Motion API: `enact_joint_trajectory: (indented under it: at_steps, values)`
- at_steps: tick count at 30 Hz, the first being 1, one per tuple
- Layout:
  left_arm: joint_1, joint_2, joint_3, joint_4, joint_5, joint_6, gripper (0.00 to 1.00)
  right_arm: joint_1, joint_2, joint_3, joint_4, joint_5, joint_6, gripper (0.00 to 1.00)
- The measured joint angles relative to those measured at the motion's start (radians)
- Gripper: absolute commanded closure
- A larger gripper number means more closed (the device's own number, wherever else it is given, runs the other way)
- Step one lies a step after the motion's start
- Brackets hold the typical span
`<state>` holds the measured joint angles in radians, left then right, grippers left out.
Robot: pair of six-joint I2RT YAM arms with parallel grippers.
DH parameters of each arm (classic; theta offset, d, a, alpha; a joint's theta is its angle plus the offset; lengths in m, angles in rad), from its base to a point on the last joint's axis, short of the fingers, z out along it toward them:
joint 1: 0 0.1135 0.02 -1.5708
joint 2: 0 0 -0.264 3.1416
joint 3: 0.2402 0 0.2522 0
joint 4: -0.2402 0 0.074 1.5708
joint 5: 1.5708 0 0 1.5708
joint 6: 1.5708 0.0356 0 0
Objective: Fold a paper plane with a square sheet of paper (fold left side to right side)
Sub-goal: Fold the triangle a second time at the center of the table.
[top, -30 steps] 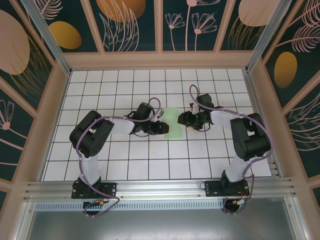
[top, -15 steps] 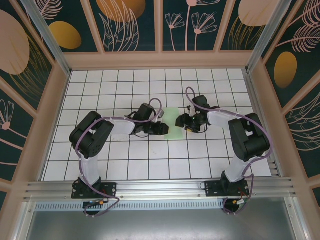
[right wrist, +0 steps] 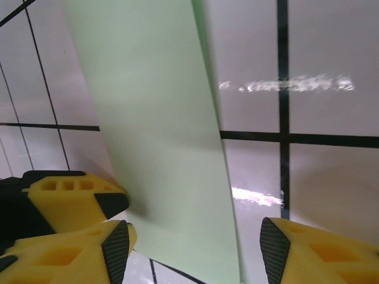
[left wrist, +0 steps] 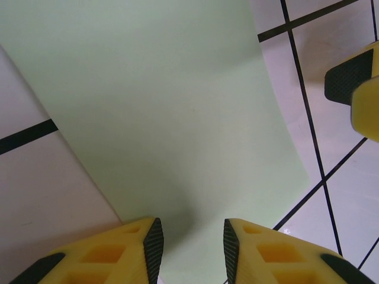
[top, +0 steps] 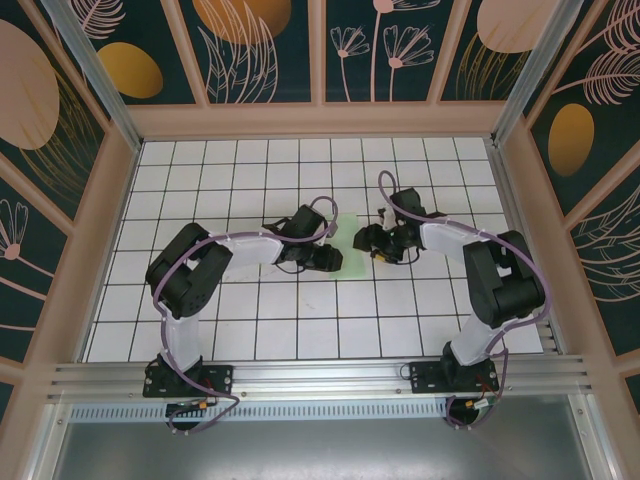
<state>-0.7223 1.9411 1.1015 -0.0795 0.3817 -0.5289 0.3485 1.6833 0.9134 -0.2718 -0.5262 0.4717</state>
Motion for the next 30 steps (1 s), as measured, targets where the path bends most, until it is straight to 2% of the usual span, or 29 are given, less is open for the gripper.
enact_joint_trajectory:
  at_steps: [9, 30]
  values:
    - [-0.005, 0.000, 0.000, 0.000, -0.002, 0.002, 0.63, 0.033, 0.051, 0.004, -0.007, -0.013, 0.006, 0.37]
    - [-0.006, 0.000, 0.000, 0.001, -0.002, 0.002, 0.63, 0.056, 0.067, 0.032, -0.016, -0.040, 0.042, 0.40]
